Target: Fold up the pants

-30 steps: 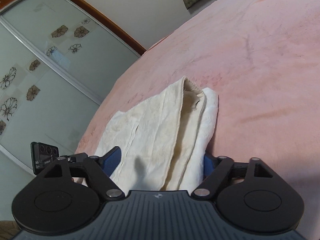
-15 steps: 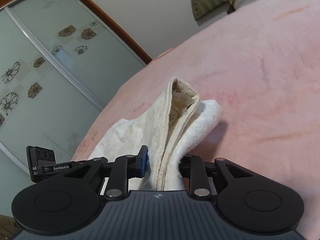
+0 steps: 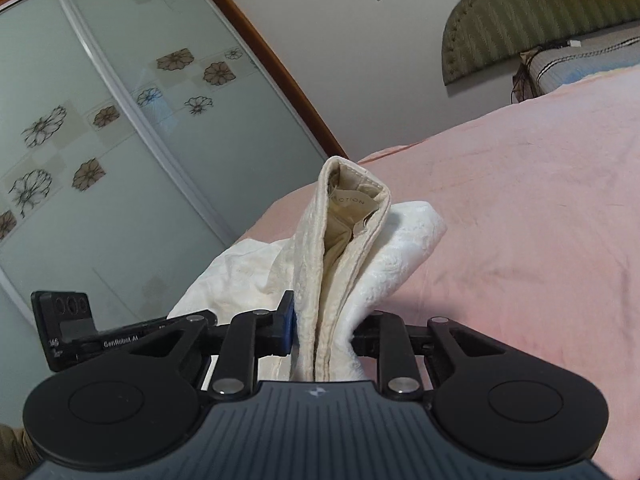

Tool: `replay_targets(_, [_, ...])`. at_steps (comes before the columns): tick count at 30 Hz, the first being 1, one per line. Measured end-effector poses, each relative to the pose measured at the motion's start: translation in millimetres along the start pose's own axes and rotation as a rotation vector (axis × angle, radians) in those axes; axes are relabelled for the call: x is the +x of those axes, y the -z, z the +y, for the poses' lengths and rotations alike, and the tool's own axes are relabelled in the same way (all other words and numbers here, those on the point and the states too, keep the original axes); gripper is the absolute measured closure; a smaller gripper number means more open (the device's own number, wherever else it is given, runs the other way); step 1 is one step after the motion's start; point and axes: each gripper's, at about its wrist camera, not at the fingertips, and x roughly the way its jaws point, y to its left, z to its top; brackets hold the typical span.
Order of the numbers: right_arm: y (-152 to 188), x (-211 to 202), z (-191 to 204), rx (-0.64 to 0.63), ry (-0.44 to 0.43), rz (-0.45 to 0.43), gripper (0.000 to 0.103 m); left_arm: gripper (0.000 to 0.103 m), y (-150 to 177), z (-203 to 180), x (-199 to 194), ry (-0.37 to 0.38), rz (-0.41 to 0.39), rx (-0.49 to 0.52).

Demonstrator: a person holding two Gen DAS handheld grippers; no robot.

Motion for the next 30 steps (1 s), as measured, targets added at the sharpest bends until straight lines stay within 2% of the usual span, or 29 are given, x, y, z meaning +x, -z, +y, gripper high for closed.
replay_targets(4, [-13.4,38.6,-9.9,0.011,0.017,0.012,0.081,0.092,-13.9,16.7,24.2,-0.057,0.015,0.016])
replay_targets(7, [-16.1,62.0,-20.3,0.025,0.044,0.028,0.081,0.092,-16.4,33.0,45.1,-0.079,0.060,-0.006])
replay_targets(11, [-10.9,83.4,-32.4,0.013,0.139,0.067,0.080,0.089,-10.2,45.3,66.0,-0.126,0.106,-0.004])
replay_targets(13, [-7.0,86.0,-42.8,0.055,0.159,0.077,0.075,0.083,-8.4,49.2,68.2,-0.138,0.121,-0.018])
replay_targets(15, [-3.0,87.0,-50.5,0.105,0.172,0.085,0.069,0.064,-8.3,51.5,66.7,-0.149,0.138,-0.040])
replay_targets(19, [7.5,74.3,-52.2,0.124,0.210,0.085,0.052,0.057,-9.1,51.7,54.0,-0.210,0.141,-0.018])
replay_targets(21, [11.1,61.7,-44.1,0.081,0.268,0.076,0.052,0.044,-6.8,49.9,42.4,-0.259,0.133,-0.010])
replay_targets(23, [14.3,44.6,-29.3,0.032,0.360,0.034,0.052,0.037,-3.3,46.8,29.7,-0.320,0.113,-0.021])
replay_targets(25, [18.6,30.3,-6.8,-0.051,0.424,0.001,0.052,0.036,1.7,39.0,19.3,-0.370,0.107,-0.020])
replay_targets(27, [27.2,21.9,22.1,-0.139,0.400,-0.007,0.052,0.034,9.3,25.4,9.4,-0.396,0.105,-0.014])
replay_targets(30, [44.5,26.7,60.8,-0.251,0.295,0.036,0.046,0.030,22.2,1.2,0.0,-0.370,0.100,0.000])
